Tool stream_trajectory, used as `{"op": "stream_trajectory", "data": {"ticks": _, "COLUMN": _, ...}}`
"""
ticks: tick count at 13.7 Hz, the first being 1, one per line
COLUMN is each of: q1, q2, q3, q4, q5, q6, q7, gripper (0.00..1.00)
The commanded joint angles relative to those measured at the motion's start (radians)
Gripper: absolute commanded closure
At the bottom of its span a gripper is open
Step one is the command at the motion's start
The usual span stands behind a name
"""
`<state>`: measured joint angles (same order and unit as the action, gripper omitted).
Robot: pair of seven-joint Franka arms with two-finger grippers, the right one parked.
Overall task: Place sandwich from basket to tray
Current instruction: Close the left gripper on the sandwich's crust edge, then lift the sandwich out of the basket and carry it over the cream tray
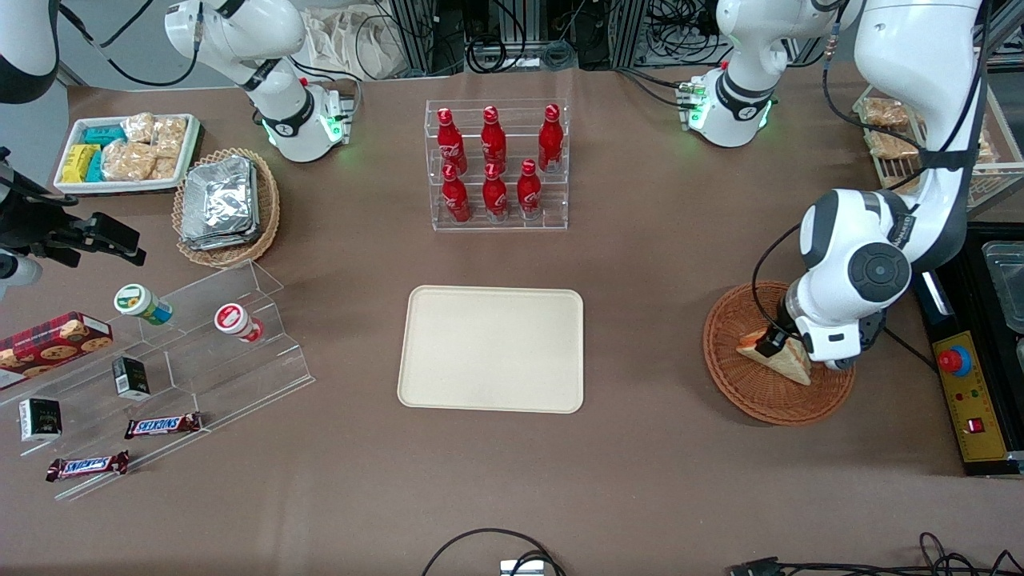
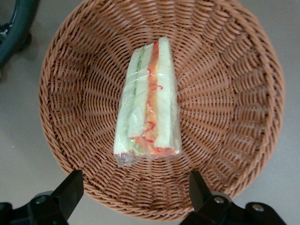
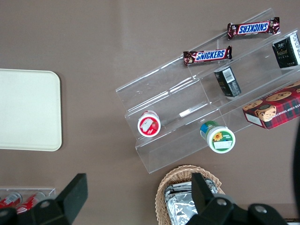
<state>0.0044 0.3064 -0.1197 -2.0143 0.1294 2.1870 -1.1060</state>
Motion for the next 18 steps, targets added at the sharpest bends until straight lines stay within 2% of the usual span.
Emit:
{"op": "stream_trajectory", "data": {"ticks": 1, "q1": -0.003, "q2": 0.017, "q3": 0.028, "q4": -0.007, "q5": 0.021, "q6": 0.052, "q7": -0.029, "gripper": 0.01}}
{"op": "stream_trajectory", "data": {"ticks": 6, "q1": -0.004, "q2": 0.052, "q3": 0.046, "q4": -0.006, "q5": 0.019, "q6": 0.082, "q7": -0.029, "gripper": 0.01}}
{"op": "stream_trajectory", "data": {"ticks": 7, "q1": -0.004, "q2": 0.057, "q3": 0.048, "q4": -0.006, "q5": 0.019, "q6": 0.082, "q7": -0.029, "gripper": 0.07}}
{"op": "stream_trajectory", "data": {"ticks": 8, "q1": -0.004, "q2": 0.065, "q3": 0.051, "q4": -0.003, "q5": 0.019, "q6": 0.085, "q7": -0.028, "gripper": 0.21}}
{"op": "stream_trajectory", "data": {"ticks": 11, "q1": -0.015, "q2": 0.08, "q3": 0.06, "q4": 0.009, "q5": 0.021, "q6": 0.076, "q7": 0.0, "gripper": 0.93}}
{"op": "stream_trajectory", "data": {"ticks": 12, "q1": -0.015, "q2": 0.076, "q3": 0.06, "q4": 0.012, "q5": 0.021, "q6": 0.07, "q7": 0.005, "gripper": 1.0}}
{"op": "stream_trajectory", "data": {"ticks": 15, "q1": -0.026, "q2": 0.039, "q3": 0.058, "q4": 0.044, "q5": 0.018, "q6": -0.025, "q7": 0.021, "gripper": 1.0}}
{"op": "stream_trajectory", "data": {"ticks": 18, "q1": -0.037, "q2": 0.011, "q3": 0.054, "q4": 0.176, "q5": 0.012, "q6": -0.218, "q7": 0.185, "gripper": 1.0}}
